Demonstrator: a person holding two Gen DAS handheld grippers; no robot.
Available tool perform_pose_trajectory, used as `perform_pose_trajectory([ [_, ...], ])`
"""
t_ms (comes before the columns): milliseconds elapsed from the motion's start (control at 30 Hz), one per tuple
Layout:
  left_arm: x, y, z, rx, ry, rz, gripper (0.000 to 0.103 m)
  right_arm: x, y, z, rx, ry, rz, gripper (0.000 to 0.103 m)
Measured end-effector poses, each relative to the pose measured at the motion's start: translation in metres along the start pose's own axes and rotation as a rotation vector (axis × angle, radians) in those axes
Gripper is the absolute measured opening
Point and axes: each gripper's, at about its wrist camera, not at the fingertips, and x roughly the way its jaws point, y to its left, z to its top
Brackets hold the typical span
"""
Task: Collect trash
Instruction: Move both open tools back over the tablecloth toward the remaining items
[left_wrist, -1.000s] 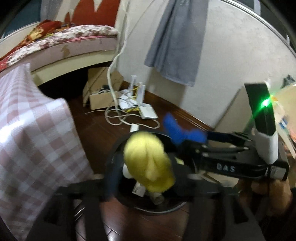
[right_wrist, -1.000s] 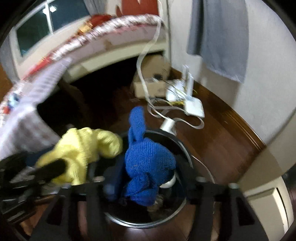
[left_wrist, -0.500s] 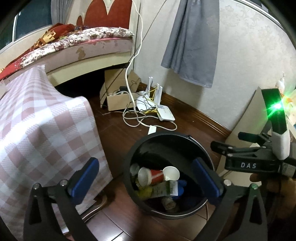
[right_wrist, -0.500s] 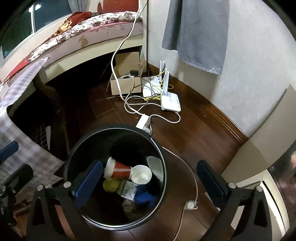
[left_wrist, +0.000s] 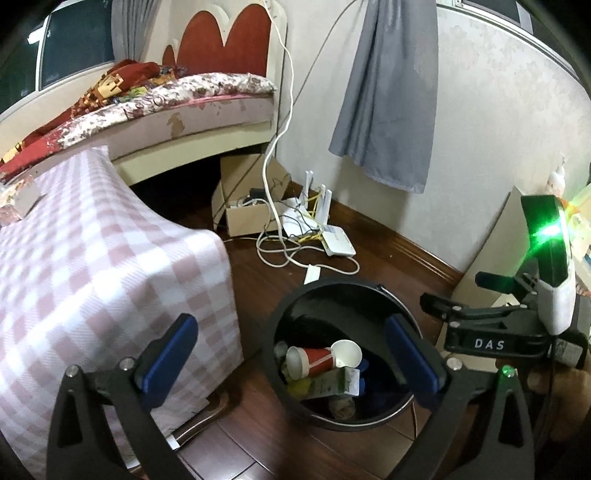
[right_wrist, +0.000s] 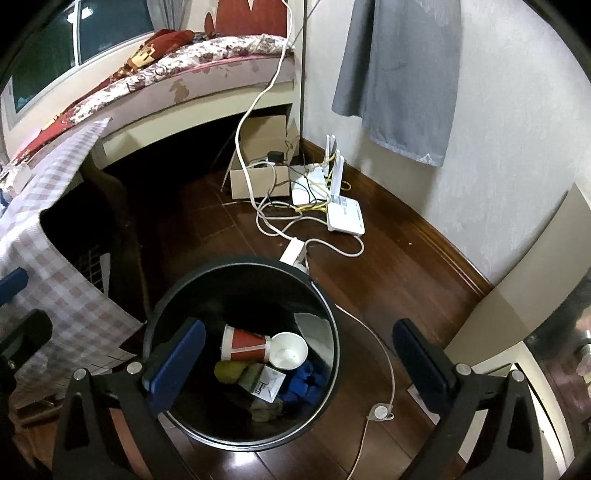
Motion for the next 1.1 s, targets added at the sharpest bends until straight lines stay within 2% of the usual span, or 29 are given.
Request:
perform_pose_trajectory([
  [600,-0.052,0.026,0.001,-0.014,-0.075,0.065,0.101,-0.048,0.027,0.006,-0.036,-0.097,0.028,0.102],
  [933,-0.086,0.068,-0.001,-0.045,-0.114,0.155,0.102,-0.066,0.065,0.017,-0.093,-0.155,0.091,0.102],
  [1100,-0.102,0.099,-0.005,-0.09,-0.135,0.208,0.102,-0.071,0.102,0.031,-0.134,-0.188,0.147,0.102],
])
